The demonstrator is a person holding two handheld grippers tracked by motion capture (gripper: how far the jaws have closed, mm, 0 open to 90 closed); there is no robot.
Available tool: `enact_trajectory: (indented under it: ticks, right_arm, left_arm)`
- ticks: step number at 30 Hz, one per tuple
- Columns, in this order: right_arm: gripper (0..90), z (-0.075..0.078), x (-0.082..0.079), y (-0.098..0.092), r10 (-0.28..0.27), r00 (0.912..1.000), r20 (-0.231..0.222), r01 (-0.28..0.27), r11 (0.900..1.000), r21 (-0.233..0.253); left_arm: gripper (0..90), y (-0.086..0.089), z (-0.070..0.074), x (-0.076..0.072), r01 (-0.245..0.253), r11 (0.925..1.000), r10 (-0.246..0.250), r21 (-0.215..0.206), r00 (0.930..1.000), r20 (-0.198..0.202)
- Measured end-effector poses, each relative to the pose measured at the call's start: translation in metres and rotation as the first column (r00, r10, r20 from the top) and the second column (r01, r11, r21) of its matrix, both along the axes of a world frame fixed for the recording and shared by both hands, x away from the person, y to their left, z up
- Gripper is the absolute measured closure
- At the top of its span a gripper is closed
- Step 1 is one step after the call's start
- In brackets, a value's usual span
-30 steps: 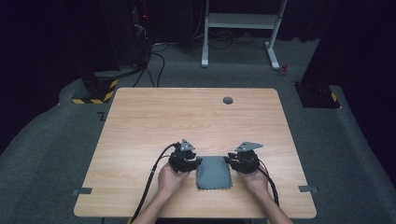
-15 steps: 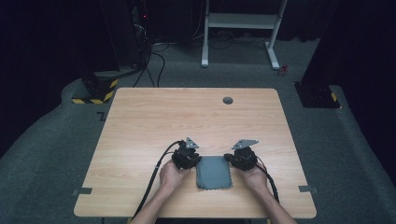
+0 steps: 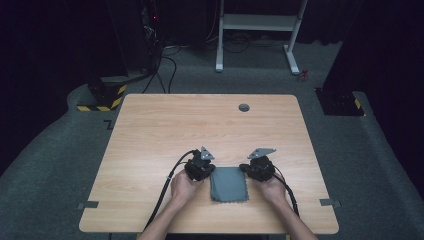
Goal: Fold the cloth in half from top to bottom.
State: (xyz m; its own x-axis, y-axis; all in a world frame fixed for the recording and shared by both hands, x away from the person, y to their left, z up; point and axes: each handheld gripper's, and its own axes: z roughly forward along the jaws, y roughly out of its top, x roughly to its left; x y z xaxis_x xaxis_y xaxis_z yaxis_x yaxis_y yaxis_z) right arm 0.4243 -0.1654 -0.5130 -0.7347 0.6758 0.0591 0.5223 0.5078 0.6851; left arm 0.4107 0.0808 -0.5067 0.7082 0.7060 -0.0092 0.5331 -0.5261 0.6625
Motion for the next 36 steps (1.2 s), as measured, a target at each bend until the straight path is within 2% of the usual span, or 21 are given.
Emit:
enact_trajectory:
  ticks: [1, 3, 4, 5, 6, 8, 9, 13, 15, 18, 21, 23, 28, 32, 34, 36]
  right_arm:
    - [69.5, 0.001, 0.000, 0.000, -0.014, 0.9999, 0.009, 0.014, 1.000, 0.005]
    - [70.3, -0.001, 0.001, 0.001, -0.001, 1.0000, -0.008, 0.001, 1.000, 0.004]
    - [70.3, -0.001, 0.001, 0.001, -0.001, 1.0000, -0.008, 0.001, 1.000, 0.004]
    - [73.4, -0.001, 0.002, 0.001, 0.008, 0.9999, -0.014, -0.008, 1.000, 0.005]
    - [76.8, -0.001, 0.003, 0.001, 0.010, 0.9997, -0.022, -0.009, 1.000, 0.008]
    - [85.5, -0.001, 0.004, 0.000, 0.023, 0.9991, -0.035, -0.023, 1.000, 0.014]
    - [87.5, 0.000, 0.003, 0.001, 0.029, 0.9992, -0.027, -0.029, 1.000, 0.006]
    - [88.7, 0.001, 0.002, 0.003, 0.035, 0.9994, -0.007, -0.035, 0.999, -0.015]
    - [88.8, 0.002, 0.001, 0.003, 0.038, 0.9993, 0.005, -0.038, 0.999, -0.015]
    - [88.9, 0.005, 0.001, 0.002, 0.030, 0.9993, 0.024, -0.030, 1.000, -0.006]
    - [89.0, 0.007, 0.003, 0.003, 0.024, 0.9991, 0.035, -0.023, 1.000, -0.011]
    - [89.0, 0.008, 0.007, 0.004, 0.010, 0.9994, 0.032, -0.010, 1.000, -0.005]
    - [89.0, 0.009, 0.020, 0.008, -0.036, 0.9987, 0.037, 0.036, 0.999, 0.009]
    - [88.9, 0.009, 0.031, 0.012, -0.058, 0.9972, 0.048, 0.058, 0.998, 0.004]
    - [88.9, 0.007, 0.041, 0.018, -0.083, 0.9955, 0.046, 0.083, 0.997, -0.001]
    - [88.9, 0.005, 0.047, 0.021, -0.089, 0.9949, 0.047, 0.090, 0.996, -0.010]
  left_arm:
    - [88.5, 0.000, 0.000, 0.000, -0.001, 1.0000, 0.001, -0.006, 1.0000, 0.000]
    - [87.1, 0.001, 0.000, 0.001, -0.008, 1.0000, 0.008, -0.005, 1.0000, -0.005]
    - [82.2, 0.001, 0.000, 0.001, -0.008, 1.0000, 0.008, -0.005, 1.0000, -0.005]
    - [73.4, 0.001, -0.002, 0.002, -0.024, 0.9997, 0.024, -0.008, 0.9994, -0.023]
    - [70.3, 0.002, -0.002, 0.003, -0.021, 0.9998, 0.021, -0.006, 0.9995, -0.022]
    - [70.8, 0.002, -0.002, 0.003, -0.018, 0.9998, 0.018, -0.010, 0.9994, -0.029]
    - [73.3, 0.001, -0.002, 0.002, -0.016, 0.9997, 0.015, -0.016, 0.9993, -0.033]
    - [86.6, -0.001, -0.001, 0.002, 0.013, 0.9999, -0.013, -0.009, 0.9995, -0.029]
    - [88.2, 0.000, -0.001, 0.003, 0.022, 0.9997, -0.023, -0.007, 0.9991, -0.037]
    - [88.7, -0.001, 0.001, 0.005, 0.032, 0.9994, -0.032, 0.016, 0.9993, -0.018]
    - [88.7, 0.001, 0.004, 0.010, 0.018, 0.9998, -0.018, 0.000, 0.9998, -0.004]
    - [88.7, 0.002, 0.008, 0.014, 0.007, 1.0000, -0.007, -0.003, 0.9997, 0.025]
    - [88.7, 0.001, 0.013, 0.029, -0.026, 0.9996, 0.025, 0.012, 0.9980, 0.057]
    - [88.6, 0.002, 0.011, 0.040, -0.047, 0.9986, 0.045, 0.026, 0.9968, 0.066]
    - [88.5, 0.004, 0.005, 0.049, -0.072, 0.9971, 0.070, 0.025, 0.9946, 0.076]
    - [88.6, 0.004, 0.001, 0.054, -0.088, 0.9954, 0.085, 0.037, 0.9941, 0.068]
